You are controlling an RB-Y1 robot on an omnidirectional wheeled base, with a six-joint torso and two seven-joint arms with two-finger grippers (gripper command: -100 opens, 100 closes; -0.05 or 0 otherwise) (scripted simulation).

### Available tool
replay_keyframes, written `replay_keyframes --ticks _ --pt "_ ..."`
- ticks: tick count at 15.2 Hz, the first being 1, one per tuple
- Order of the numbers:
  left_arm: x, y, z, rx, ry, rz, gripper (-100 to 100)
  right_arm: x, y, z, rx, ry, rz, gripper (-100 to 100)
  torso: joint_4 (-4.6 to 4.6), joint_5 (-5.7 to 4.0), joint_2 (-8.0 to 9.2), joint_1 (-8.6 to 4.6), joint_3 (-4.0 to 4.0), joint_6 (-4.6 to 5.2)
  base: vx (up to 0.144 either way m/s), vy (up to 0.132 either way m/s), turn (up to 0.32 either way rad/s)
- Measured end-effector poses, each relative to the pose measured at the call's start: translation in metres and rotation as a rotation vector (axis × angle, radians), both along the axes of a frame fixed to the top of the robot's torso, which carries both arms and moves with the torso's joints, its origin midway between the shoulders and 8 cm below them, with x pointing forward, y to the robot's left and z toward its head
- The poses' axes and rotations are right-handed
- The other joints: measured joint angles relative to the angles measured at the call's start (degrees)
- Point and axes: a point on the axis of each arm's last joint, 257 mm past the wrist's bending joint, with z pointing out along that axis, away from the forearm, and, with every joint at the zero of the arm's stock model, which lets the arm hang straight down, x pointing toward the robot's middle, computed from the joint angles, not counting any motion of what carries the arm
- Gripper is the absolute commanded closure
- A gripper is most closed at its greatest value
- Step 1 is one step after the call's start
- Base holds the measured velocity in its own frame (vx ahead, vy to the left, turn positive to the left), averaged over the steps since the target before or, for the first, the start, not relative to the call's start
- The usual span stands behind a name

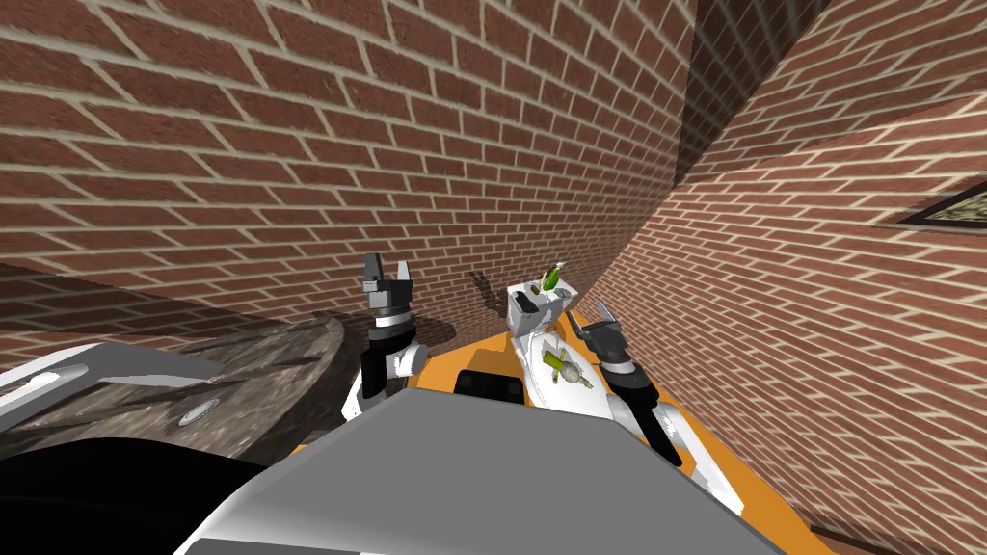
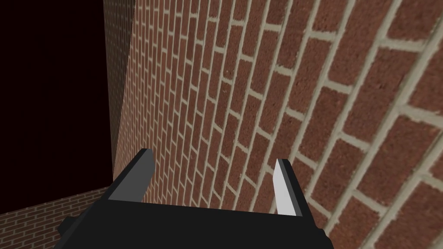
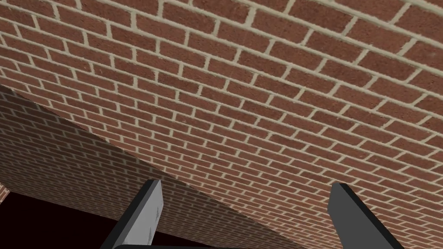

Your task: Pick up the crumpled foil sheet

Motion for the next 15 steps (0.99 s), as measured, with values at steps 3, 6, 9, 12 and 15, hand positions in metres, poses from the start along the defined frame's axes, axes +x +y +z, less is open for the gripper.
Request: replay_keyframes --ticks 3,6,9,12,15 --pt "0.000 0.000 0.000 0.000 0.000 0.000 0 0.001 -0.003 -0.008 -0.073 -0.010 -0.028 -100 0.00 0.00 -0.01 0.02 0.00 0.00 0.014 -0.011 -0.004" --pt "0.000 0.000 0.000 0.000 0.000 0.000 0 0.002 -0.005 -0.015 -0.148 -0.023 -0.055 -100 0.00 0.01 -0.01 0.04 -0.01 0.00 0.015 -0.010 -0.002" --pt "0.000 0.000 0.000 0.000 0.000 0.000 0 0.002 -0.010 -0.027 -0.233 -0.029 -0.082 -100 -0.01 0.00 -0.04 0.03 -0.02 0.00 0.020 -0.010 -0.003" --pt "0.000 0.000 0.000 0.000 0.000 0.000 0 0.003 -0.015 -0.038 -0.311 -0.036 -0.107 -100 -0.01 0.00 -0.06 0.02 -0.03 0.00 0.025 -0.011 -0.004" --pt "0.000 0.000 0.000 0.000 0.000 0.000 0 0.003 -0.018 -0.046 -0.381 -0.047 -0.131 -100 -0.01 0.01 -0.04 0.05 -0.03 0.00 0.024 -0.003 -0.003"
